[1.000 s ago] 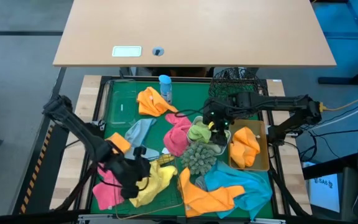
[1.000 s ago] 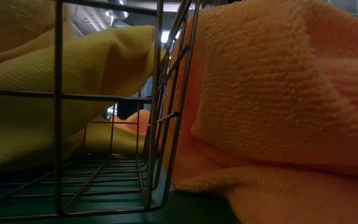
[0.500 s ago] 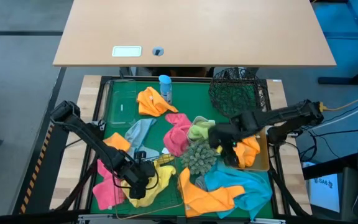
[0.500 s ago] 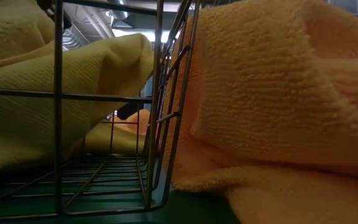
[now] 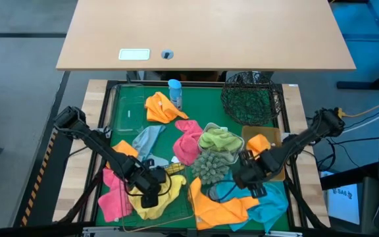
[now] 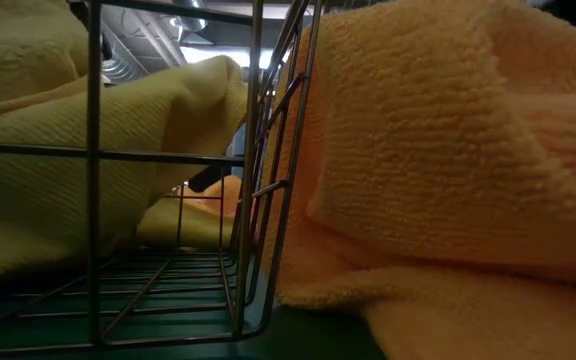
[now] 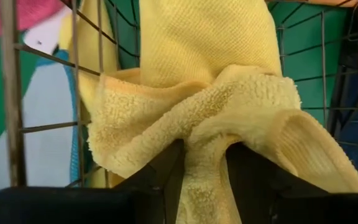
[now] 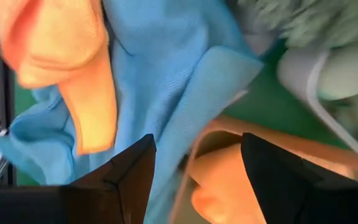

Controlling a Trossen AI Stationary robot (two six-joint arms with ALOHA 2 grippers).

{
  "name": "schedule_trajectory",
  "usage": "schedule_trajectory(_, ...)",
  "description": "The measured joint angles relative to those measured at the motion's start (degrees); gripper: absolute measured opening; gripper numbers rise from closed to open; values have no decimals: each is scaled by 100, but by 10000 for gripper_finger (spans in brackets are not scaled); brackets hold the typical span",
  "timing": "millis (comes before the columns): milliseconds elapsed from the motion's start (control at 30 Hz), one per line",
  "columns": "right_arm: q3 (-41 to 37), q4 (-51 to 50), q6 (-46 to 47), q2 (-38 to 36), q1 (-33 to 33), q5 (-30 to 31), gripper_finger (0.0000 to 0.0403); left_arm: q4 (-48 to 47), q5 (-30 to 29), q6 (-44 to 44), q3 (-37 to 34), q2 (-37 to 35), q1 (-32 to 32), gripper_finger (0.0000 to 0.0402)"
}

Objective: Sort microfiber towel by color & place in baskets
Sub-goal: Put the yellow microfiber cloth into the gold wire basket

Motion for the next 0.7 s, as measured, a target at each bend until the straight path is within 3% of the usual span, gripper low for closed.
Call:
schedule_trajectory(300,-1043,2003,164,0,126,253,237,146,129,4,14,0,36,118)
schedule_trajectory(433,-1232,2126,199,0,129,782,237,264,131,4,14,-2,36,118)
schedule_trajectory(700,-1559,2195,518,-2,131,358,237,289,134,7,14,-4,36,118)
